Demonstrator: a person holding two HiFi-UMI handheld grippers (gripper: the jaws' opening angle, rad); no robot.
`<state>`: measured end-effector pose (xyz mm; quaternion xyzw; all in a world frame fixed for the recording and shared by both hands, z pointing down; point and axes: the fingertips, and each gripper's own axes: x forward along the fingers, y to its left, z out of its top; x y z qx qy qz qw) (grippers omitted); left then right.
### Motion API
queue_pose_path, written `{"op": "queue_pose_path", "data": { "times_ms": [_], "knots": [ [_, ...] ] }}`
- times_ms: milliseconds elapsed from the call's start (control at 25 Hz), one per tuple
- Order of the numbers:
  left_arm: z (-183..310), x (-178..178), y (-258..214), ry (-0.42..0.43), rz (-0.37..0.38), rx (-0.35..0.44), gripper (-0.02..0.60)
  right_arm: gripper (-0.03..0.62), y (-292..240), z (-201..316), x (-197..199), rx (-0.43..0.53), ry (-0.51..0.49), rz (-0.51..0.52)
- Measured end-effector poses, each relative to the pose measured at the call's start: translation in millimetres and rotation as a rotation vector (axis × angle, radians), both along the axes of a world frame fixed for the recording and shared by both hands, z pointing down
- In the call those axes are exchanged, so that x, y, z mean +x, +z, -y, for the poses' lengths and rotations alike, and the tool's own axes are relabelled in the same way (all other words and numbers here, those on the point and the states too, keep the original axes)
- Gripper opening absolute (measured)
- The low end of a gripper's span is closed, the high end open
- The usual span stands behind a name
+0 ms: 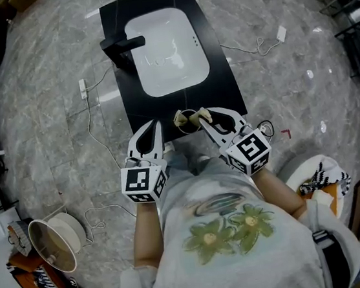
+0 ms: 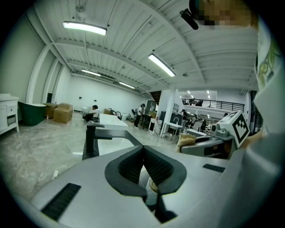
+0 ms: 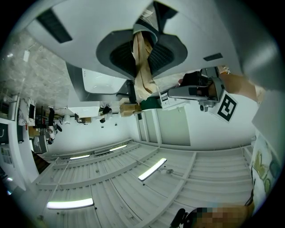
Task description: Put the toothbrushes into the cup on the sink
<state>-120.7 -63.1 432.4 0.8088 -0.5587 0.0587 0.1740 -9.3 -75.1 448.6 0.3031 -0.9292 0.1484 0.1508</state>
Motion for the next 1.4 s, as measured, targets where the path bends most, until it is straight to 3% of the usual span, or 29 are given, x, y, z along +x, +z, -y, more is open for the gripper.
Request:
{"op": "queue_pose_path", "data": {
  "times_ms": [1400],
  "knots": [
    [-4.7,0.6,9.1,-0.001,0.0,-0.022,0.018,0.091,54.5,-2.0,-3.2,-0.061,-0.036,-0.112]
  ]
}}
